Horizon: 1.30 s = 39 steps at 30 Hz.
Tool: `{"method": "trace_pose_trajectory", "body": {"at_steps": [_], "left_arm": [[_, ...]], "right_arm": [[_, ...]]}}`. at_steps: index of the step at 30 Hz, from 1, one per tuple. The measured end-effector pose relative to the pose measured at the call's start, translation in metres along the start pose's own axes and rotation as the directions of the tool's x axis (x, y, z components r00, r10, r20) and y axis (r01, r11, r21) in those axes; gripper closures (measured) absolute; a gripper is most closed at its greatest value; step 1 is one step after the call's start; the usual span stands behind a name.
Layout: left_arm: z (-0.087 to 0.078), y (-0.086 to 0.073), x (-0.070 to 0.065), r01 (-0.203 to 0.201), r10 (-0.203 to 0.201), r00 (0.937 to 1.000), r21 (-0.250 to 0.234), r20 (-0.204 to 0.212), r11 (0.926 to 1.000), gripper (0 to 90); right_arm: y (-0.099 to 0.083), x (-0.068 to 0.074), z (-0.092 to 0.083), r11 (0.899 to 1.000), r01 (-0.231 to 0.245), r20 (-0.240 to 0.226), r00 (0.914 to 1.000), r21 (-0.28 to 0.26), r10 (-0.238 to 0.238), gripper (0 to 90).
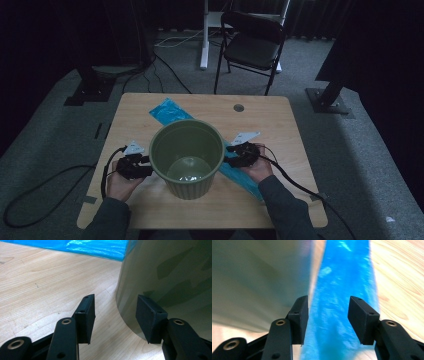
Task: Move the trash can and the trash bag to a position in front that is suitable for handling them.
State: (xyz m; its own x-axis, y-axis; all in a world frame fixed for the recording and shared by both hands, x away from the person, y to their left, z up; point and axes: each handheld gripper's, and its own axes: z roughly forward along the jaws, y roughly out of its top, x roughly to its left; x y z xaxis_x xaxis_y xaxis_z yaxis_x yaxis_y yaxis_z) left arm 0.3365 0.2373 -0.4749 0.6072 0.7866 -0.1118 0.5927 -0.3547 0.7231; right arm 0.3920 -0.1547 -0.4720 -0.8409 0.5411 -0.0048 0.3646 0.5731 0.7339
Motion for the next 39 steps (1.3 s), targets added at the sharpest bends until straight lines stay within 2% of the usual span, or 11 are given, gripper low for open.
{"method": "trace_pose_trajectory", "body": {"at_steps": [5,7,16,17,18,19,21,23,25,32,39], "left_arm": [[0.001,0.0,0.0,-0.001,0.001,1.0,-0.002,-0.004,1.0,49.4],[0.002,0.0,0.0,-0.001,0.001,1.0,-0.003,-0.003,1.0,49.4],[0.004,0.0,0.002,0.0,0.0,1.0,-0.003,-0.001,1.0,49.5],[0.004,0.0,0.002,-0.004,0.004,1.0,0.0,-0.001,1.0,49.5],[0.004,0.0,0.002,-0.004,0.004,1.0,0.0,0.0,1.0,49.4],[0.004,0.0,0.002,-0.006,0.006,1.0,0.002,0.0,1.0,49.4],[0.005,0.0,0.003,-0.007,0.007,1.0,0.003,0.0,1.0,49.4],[0.005,0.0,0.003,-0.007,0.007,1.0,0.004,-0.001,1.0,49.5],[0.004,0.0,0.003,-0.002,0.002,1.0,0.0,-0.002,1.0,49.4],[0.004,0.0,0.002,0.003,-0.003,1.0,-0.007,0.001,1.0,49.4],[0.005,0.0,0.003,-0.001,0.001,1.0,0.001,0.001,1.0,49.2]], "right_arm": [[-0.014,-0.022,0.004,0.997,-0.081,0.053,0.9954,0.017,0.08,52.7],[-0.023,-0.028,0.01,0.994,-0.104,0.067,0.9925,0.041,0.102,52.8],[-0.032,-0.031,0.026,0.986,-0.124,0.087,0.9896,0.114,0.115,52.9],[-0.033,-0.033,0.029,0.983,-0.129,0.088,0.9891,0.129,0.118,54.5],[-0.037,-0.034,0.038,0.977,-0.133,0.094,0.9884,0.167,0.119,64.1],[-0.037,-0.034,0.038,0.977,-0.133,0.094,0.9884,0.167,0.119,64.1],[-0.038,-0.033,0.04,0.977,-0.129,0.104,0.9882,0.171,0.113,75.2],[-0.037,-0.033,0.039,0.976,-0.129,0.102,0.9884,0.174,0.112,84.1],[-0.037,-0.032,0.038,0.976,-0.124,0.104,0.9888,0.18,0.107,86.9],[-0.039,-0.023,0.025,0.976,-0.077,0.112,0.9922,0.204,0.055,88.1],[-0.057,-0.026,-0.004,0.972,-0.076,0.135,0.9898,0.221,0.047,88.1]]}}
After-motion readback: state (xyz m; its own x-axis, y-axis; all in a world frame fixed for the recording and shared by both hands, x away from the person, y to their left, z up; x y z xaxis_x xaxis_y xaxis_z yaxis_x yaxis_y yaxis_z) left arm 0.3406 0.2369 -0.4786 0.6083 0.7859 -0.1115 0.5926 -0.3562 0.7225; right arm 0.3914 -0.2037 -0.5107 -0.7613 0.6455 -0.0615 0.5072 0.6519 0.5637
